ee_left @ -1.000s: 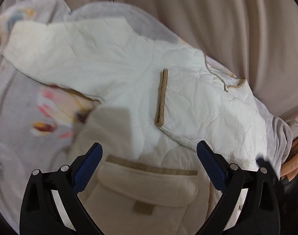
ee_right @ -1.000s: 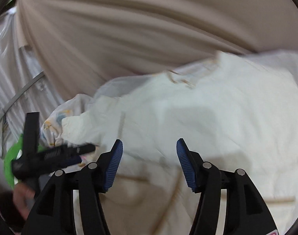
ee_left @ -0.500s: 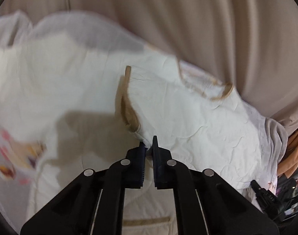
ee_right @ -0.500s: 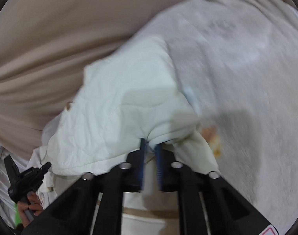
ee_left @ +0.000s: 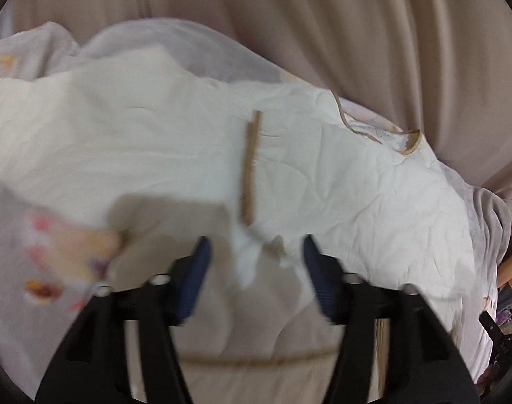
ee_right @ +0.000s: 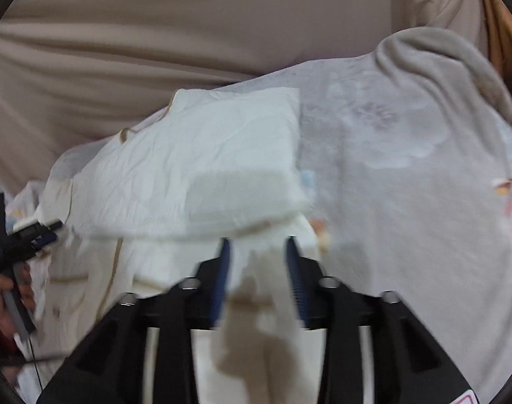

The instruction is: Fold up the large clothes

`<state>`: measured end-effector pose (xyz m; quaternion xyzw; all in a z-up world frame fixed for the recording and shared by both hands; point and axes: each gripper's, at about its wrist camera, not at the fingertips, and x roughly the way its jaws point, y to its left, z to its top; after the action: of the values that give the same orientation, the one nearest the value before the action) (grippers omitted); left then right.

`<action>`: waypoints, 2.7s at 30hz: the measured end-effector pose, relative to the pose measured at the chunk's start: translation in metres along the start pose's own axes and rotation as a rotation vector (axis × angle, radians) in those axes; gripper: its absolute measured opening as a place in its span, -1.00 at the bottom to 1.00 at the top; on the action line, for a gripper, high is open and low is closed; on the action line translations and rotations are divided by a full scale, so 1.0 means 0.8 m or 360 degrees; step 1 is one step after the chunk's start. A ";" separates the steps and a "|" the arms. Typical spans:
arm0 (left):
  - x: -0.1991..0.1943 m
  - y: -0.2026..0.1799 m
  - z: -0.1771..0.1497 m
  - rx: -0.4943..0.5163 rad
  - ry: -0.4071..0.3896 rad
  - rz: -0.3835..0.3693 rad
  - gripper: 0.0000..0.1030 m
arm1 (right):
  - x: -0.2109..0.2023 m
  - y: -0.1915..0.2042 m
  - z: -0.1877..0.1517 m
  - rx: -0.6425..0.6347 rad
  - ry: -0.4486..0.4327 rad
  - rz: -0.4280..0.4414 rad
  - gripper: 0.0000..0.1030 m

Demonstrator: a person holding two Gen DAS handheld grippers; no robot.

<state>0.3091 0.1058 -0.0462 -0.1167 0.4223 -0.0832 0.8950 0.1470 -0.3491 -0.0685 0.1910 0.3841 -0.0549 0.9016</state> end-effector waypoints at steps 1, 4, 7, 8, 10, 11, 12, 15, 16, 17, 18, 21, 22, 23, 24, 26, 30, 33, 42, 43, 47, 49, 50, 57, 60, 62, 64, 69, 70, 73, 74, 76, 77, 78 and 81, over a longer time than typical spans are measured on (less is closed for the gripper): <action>-0.024 0.016 -0.014 0.0007 0.0004 0.0032 0.46 | -0.021 -0.009 -0.018 -0.0012 0.0025 -0.0021 0.08; -0.066 0.065 -0.062 -0.0033 0.0107 0.0119 0.58 | -0.052 -0.029 -0.082 -0.0003 0.0197 -0.0045 0.28; -0.087 0.123 -0.116 -0.0214 0.0279 0.0154 0.57 | -0.061 -0.039 -0.136 0.0063 0.0365 -0.0041 0.28; -0.090 0.135 -0.135 -0.0290 0.0319 0.0136 0.56 | -0.060 -0.039 -0.149 0.0082 0.0404 -0.0035 0.28; -0.095 0.150 -0.163 -0.0405 0.0374 0.0093 0.52 | -0.053 -0.035 -0.166 0.0105 0.0436 -0.0002 0.28; -0.100 0.150 -0.172 -0.0395 0.0366 0.0083 0.46 | -0.052 -0.029 -0.171 0.0116 0.0432 0.0008 0.30; -0.105 0.145 -0.174 -0.0362 0.0355 0.0085 0.40 | -0.050 -0.027 -0.174 0.0131 0.0426 0.0001 0.30; -0.106 0.132 -0.178 -0.0304 0.0395 0.0035 -0.30 | -0.045 -0.024 -0.165 0.0200 0.0401 0.0058 -0.67; -0.109 0.128 -0.177 -0.0284 0.0405 0.0009 -0.63 | -0.047 -0.025 -0.160 0.0228 0.0401 0.0077 -0.71; -0.118 0.127 -0.178 -0.0264 0.0393 0.0013 -0.72 | -0.058 -0.027 -0.156 0.0245 0.0357 0.0069 -0.85; -0.128 0.123 -0.178 -0.0241 0.0373 0.0007 -0.75 | -0.072 -0.029 -0.156 0.0250 0.0317 0.0092 -0.87; -0.166 0.102 -0.191 -0.0170 0.0352 -0.0031 -0.79 | -0.119 -0.032 -0.163 0.0221 0.0271 0.0139 -0.88; -0.184 0.098 -0.203 -0.0135 0.0369 -0.0034 -0.79 | -0.137 -0.032 -0.170 0.0177 0.0279 0.0128 -0.88; -0.199 0.095 -0.218 -0.0104 0.0390 -0.0031 -0.79 | -0.150 -0.033 -0.177 0.0146 0.0292 0.0118 -0.88; -0.213 0.093 -0.235 -0.0076 0.0421 -0.0024 -0.79 | -0.170 -0.039 -0.191 0.0123 0.0321 0.0108 -0.88; -0.239 0.094 -0.281 -0.0061 0.0513 -0.0013 -0.79 | -0.197 -0.053 -0.221 0.0120 0.0392 0.0082 -0.88; -0.279 0.106 -0.376 -0.0096 0.0685 0.0032 -0.76 | -0.240 -0.086 -0.309 0.0082 0.0624 -0.0055 -0.85; -0.315 0.113 -0.404 -0.0166 0.0658 0.0055 -0.66 | -0.255 -0.094 -0.349 0.0042 0.0749 -0.0145 -0.69; -0.356 0.059 -0.246 -0.0062 0.0127 -0.0062 -0.66 | -0.283 -0.089 -0.186 0.0134 0.0142 -0.0194 -0.61; -0.337 0.039 -0.227 -0.0051 0.0105 -0.0101 -0.66 | -0.268 -0.080 -0.163 0.0134 0.0104 -0.0152 -0.63; -0.244 -0.036 -0.186 0.0048 0.0123 -0.0154 -0.65 | -0.195 -0.030 -0.107 0.0048 0.0052 -0.0048 -0.85; -0.208 -0.054 -0.181 0.0078 0.0149 -0.0113 -0.66 | -0.146 -0.012 -0.095 0.0020 0.0101 -0.0035 -0.88; -0.188 -0.060 -0.179 0.0089 0.0168 -0.0107 -0.65 | -0.131 -0.007 -0.096 0.0021 0.0124 -0.0028 -0.91; -0.080 -0.047 -0.205 0.0053 0.0329 -0.0009 -0.67 | -0.032 -0.038 -0.133 0.0082 0.0359 -0.0156 -1.00; -0.090 -0.031 -0.198 -0.0027 0.0345 -0.0089 -0.67 | -0.041 -0.037 -0.127 0.0064 0.0318 -0.0196 -1.00; -0.114 -0.003 -0.184 -0.0167 0.0279 -0.0136 -0.66 | -0.036 -0.034 -0.127 -0.0001 0.0363 -0.0246 -1.00; -0.140 0.040 -0.163 -0.0328 0.0197 -0.0138 -0.50 | -0.052 -0.020 -0.121 -0.0036 0.0334 -0.0287 -0.98; -0.176 0.182 -0.101 -0.0540 0.0024 0.0140 -0.12 | -0.106 0.038 -0.130 -0.0101 0.0239 -0.0103 -0.79; -0.175 0.218 -0.087 -0.0597 0.0004 0.0192 -0.11 | -0.112 0.052 -0.137 -0.0118 0.0254 -0.0060 -0.79; -0.159 0.304 -0.057 -0.0779 0.0008 0.0280 -0.11 | -0.122 0.092 -0.159 -0.0148 0.0311 0.0031 -0.77; -0.152 0.326 -0.050 -0.0830 0.0004 0.0301 -0.11 | -0.123 0.103 -0.164 -0.0156 0.0332 0.0057 -0.74; -0.133 0.362 -0.038 -0.0894 0.0012 0.0346 -0.11 | -0.126 0.131 -0.177 -0.0201 0.0377 0.0091 -0.64; -0.121 0.373 -0.035 -0.0914 0.0033 0.0360 -0.11 | -0.128 0.144 -0.184 -0.0234 0.0393 0.0097 -0.60; -0.107 0.381 -0.031 -0.0935 0.0058 0.0367 -0.11 | -0.129 0.155 -0.190 -0.0268 0.0403 0.0088 -0.59; -0.089 0.395 -0.030 -0.0966 0.0056 0.0334 -0.15 | -0.134 0.177 -0.203 -0.0340 0.0432 0.0058 -0.56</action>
<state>0.2615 0.4236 -0.0966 -0.3328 0.4530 0.1374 0.8155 -0.0020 -0.1612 -0.0522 0.1068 0.5024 0.0290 0.8575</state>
